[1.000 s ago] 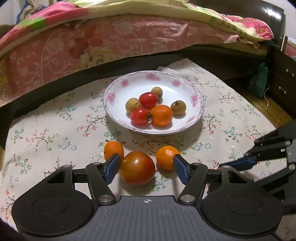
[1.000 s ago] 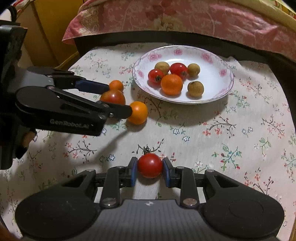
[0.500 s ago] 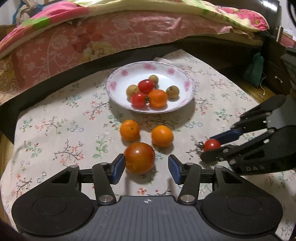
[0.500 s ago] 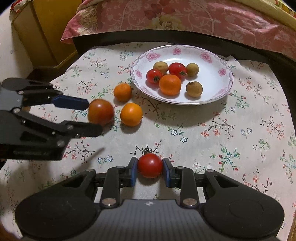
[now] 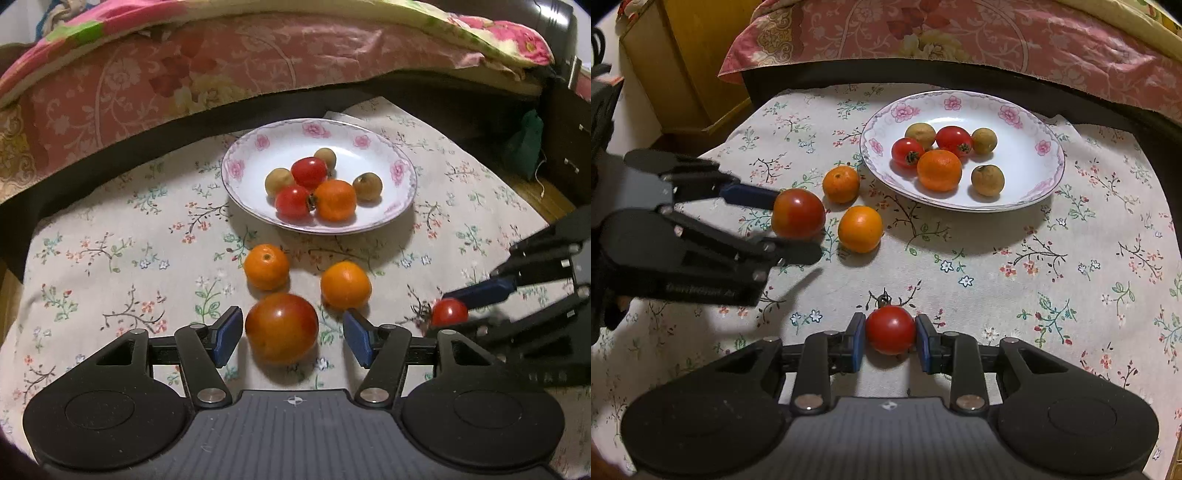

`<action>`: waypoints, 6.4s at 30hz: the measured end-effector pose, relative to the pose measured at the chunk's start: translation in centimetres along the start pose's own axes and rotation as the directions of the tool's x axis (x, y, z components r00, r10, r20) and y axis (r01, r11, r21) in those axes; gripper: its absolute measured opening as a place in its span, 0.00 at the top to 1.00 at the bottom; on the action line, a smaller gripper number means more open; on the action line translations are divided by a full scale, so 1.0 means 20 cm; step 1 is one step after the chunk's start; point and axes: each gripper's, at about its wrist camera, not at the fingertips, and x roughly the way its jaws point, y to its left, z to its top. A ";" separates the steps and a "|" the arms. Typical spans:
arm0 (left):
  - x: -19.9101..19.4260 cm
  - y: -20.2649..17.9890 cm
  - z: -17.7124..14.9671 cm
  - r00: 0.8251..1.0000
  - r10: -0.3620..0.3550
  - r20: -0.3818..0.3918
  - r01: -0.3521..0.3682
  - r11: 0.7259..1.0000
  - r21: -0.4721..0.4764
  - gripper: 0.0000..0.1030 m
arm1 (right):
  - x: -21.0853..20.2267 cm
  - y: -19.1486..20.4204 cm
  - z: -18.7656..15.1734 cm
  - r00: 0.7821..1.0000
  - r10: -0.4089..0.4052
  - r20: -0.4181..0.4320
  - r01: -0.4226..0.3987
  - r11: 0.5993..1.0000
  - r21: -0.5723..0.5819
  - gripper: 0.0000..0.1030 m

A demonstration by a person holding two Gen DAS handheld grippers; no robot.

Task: Organize fruits
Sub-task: 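Grasp the large red tomato with the left tool while the right tool holds the cherry tomato, then lift the large red tomato with the left tool while the right tool holds the cherry tomato, then carry the large tomato in the left tool and cherry tomato in the right tool to the plate, then release the large tomato into the plate with the left tool while the right releases the cherry tomato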

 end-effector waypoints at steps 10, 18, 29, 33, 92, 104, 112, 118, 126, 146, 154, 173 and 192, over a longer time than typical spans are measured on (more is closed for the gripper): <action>0.00 -0.02 -0.04 0.998 0.033 -0.051 -0.031 0.999 0.030 0.52 | 0.00 0.00 0.00 1.000 -0.009 -0.002 0.009 1.000 0.001 0.72; -0.14 -0.07 -0.12 0.998 0.025 -0.066 -0.025 1.000 0.005 0.52 | -0.04 0.02 0.00 1.000 0.001 0.023 0.000 1.000 -0.021 0.72; -0.13 -0.12 -0.18 0.997 -0.005 -0.077 0.007 1.000 0.023 0.50 | 0.00 0.07 -0.02 1.000 0.001 -0.006 -0.002 0.997 -0.074 0.72; -0.14 -0.13 -0.18 0.997 0.001 -0.071 0.002 0.999 0.044 0.47 | 0.00 0.07 -0.02 1.000 0.008 -0.005 -0.008 0.997 -0.081 0.72; -0.09 -0.13 -0.15 0.998 0.004 -0.067 -0.001 0.999 0.049 0.49 | 0.00 0.04 -0.02 1.000 0.022 -0.012 -0.023 0.997 -0.074 0.72; -0.08 -0.11 -0.16 0.998 0.004 -0.063 -0.002 0.999 0.043 0.46 | 0.00 0.05 -0.03 1.000 0.016 -0.012 -0.017 0.997 -0.081 0.72; -0.09 -0.12 -0.16 0.998 0.017 -0.060 -0.013 0.999 0.052 0.51 | -0.02 0.06 -0.02 1.000 0.008 -0.004 -0.009 0.996 -0.085 0.72; -0.10 -0.12 -0.13 0.999 -0.003 -0.046 0.004 1.000 0.028 0.51 | -0.03 0.05 -0.01 1.000 0.022 0.008 -0.021 0.998 -0.056 0.72; -0.12 -0.13 -0.04 1.000 -0.023 0.005 0.023 1.000 0.006 0.51 | -0.07 -0.01 0.03 0.998 0.019 0.055 -0.019 1.000 -0.004 0.72; 0.00 -0.15 0.25 0.995 0.006 0.103 -0.011 0.999 0.045 0.51 | -0.11 -0.21 0.24 0.981 -0.041 0.191 0.022 0.995 0.100 0.72; 0.11 -0.10 0.36 0.992 0.036 0.123 -0.043 0.998 0.052 0.52 | -0.04 -0.31 0.34 0.976 -0.062 0.208 0.037 0.992 0.121 0.72; 0.26 -0.05 0.44 0.988 0.095 0.123 -0.102 0.993 0.051 0.51 | 0.11 -0.40 0.42 0.960 -0.091 0.265 0.056 0.989 0.137 0.71; 0.17 -0.02 0.48 0.979 0.131 0.158 -0.135 0.991 0.017 0.43 | 0.07 -0.41 0.43 0.953 -0.102 0.286 0.054 0.984 0.169 0.66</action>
